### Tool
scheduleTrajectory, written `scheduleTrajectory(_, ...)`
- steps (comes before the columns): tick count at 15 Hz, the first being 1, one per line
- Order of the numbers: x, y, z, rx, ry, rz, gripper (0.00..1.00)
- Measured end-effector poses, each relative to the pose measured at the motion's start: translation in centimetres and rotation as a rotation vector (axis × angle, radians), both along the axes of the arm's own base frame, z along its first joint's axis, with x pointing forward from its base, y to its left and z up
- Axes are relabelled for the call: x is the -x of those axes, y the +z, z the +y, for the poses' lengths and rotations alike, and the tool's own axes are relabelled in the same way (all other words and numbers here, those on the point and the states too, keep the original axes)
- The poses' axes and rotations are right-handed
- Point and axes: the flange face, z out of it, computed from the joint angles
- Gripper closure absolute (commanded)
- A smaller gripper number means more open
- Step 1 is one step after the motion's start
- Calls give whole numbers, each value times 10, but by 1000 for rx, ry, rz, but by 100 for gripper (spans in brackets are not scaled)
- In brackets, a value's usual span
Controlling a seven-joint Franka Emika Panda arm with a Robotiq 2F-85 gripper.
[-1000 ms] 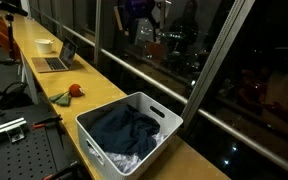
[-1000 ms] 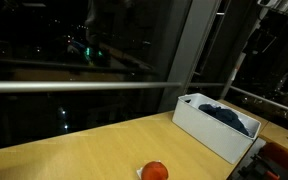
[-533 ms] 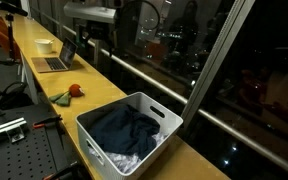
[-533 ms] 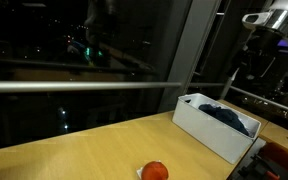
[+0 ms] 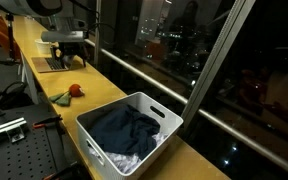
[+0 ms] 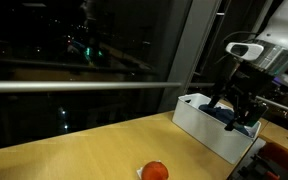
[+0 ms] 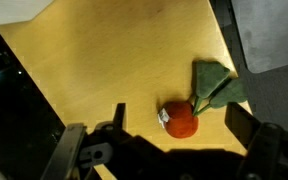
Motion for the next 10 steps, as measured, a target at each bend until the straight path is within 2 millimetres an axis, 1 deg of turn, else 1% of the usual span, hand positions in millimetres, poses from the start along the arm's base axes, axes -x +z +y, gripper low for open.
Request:
scheduleTrajectory(2, 0, -17, 27, 40, 43, -15, 0)
scheduleTrajectory(4, -10, -27, 49, 64, 76, -33, 0)
scheduleTrajectory(6, -26, -32, 70, 69, 104, -46, 0)
scheduleTrajectory(8, -44, -38, 87, 52, 119, -43, 0)
scheduleTrajectory(10, -64, -48, 101, 20, 130, -19, 0)
